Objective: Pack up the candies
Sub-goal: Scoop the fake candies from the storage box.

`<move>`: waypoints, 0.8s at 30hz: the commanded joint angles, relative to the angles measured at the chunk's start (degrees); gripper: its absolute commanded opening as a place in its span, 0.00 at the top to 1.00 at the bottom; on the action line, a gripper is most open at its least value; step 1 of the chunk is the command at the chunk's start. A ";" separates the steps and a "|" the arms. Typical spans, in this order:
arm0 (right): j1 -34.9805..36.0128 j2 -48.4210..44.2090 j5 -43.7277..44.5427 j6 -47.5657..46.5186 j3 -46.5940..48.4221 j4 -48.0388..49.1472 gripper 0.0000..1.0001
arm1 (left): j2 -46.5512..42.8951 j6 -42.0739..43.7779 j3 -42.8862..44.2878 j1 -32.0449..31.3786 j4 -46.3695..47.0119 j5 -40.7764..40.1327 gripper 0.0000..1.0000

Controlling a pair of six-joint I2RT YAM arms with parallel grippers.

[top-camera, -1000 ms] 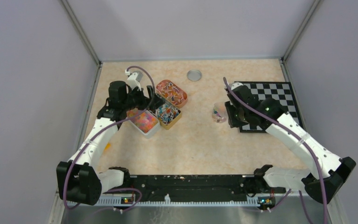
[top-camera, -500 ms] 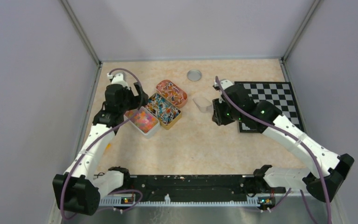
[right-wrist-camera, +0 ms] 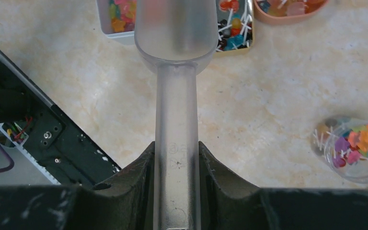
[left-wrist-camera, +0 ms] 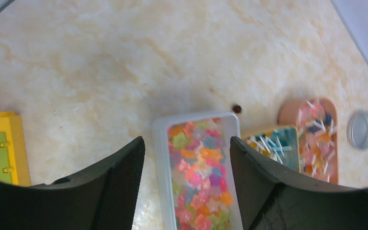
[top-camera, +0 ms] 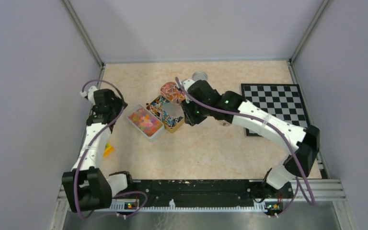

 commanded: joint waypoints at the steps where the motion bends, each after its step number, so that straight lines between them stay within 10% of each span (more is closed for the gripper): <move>1: 2.08 6.17 -2.45 -1.85 9.98 -2.49 1.00 | 6.68 -12.19 -1.11 9.08 1.79 11.37 0.32; 12: 6.01 23.90 -2.38 -2.57 32.35 -14.75 1.00 | 15.06 -12.01 4.45 13.16 -1.34 5.59 0.40; 24: 8.47 39.09 0.47 -2.12 52.15 -25.76 1.00 | 19.34 -11.56 2.18 18.31 4.41 19.92 0.46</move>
